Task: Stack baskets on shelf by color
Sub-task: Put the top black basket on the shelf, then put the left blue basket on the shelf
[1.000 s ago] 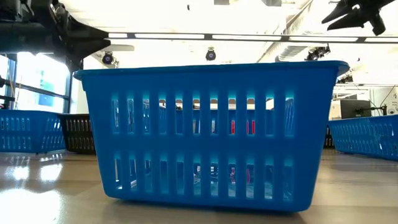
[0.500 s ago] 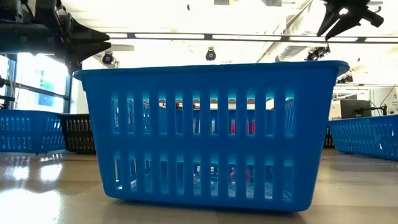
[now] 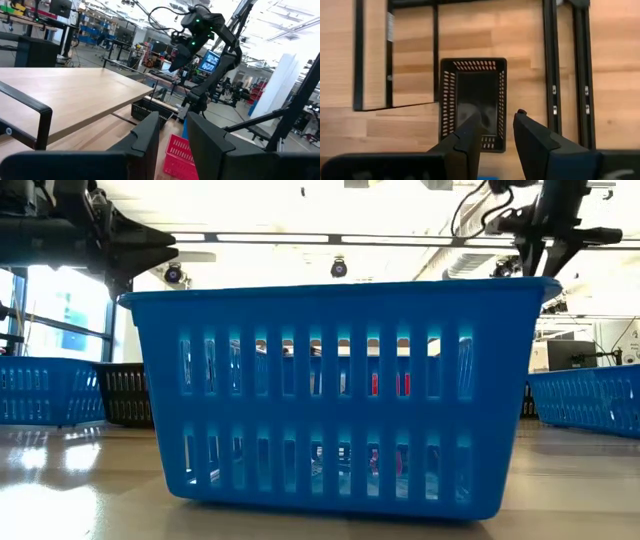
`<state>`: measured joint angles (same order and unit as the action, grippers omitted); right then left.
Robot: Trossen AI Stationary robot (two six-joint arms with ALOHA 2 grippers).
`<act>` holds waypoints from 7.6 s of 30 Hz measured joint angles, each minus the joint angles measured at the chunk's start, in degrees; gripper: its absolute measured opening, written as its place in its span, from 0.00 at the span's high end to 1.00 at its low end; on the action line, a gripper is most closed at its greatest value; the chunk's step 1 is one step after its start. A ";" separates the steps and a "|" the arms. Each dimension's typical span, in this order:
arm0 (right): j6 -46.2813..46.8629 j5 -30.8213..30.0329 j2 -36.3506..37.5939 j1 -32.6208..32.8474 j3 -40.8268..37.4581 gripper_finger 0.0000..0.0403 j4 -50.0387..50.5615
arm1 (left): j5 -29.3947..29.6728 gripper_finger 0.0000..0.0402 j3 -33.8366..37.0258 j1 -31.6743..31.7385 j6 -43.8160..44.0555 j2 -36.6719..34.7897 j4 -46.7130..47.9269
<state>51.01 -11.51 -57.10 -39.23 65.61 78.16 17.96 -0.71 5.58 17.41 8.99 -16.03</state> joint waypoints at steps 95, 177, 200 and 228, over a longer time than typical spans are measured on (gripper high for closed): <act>-17.84 11.70 -23.74 -18.13 -6.47 1.00 -6.15 | 1.32 0.78 0.00 -0.02 0.17 0.01 -0.07; -16.53 28.96 -45.93 -11.23 48.02 1.00 9.04 | 1.11 0.78 0.00 0.01 -2.58 0.01 2.97; -13.85 29.38 -52.48 -9.72 47.93 1.00 8.87 | 1.11 0.78 0.00 0.00 -2.60 -0.01 2.95; -17.62 24.38 -49.91 -10.39 47.91 0.76 10.38 | 1.81 0.78 -0.30 -0.01 -2.44 0.01 2.95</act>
<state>33.39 12.87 -107.01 -49.62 113.51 88.54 19.77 -1.01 5.57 14.97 8.99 -13.08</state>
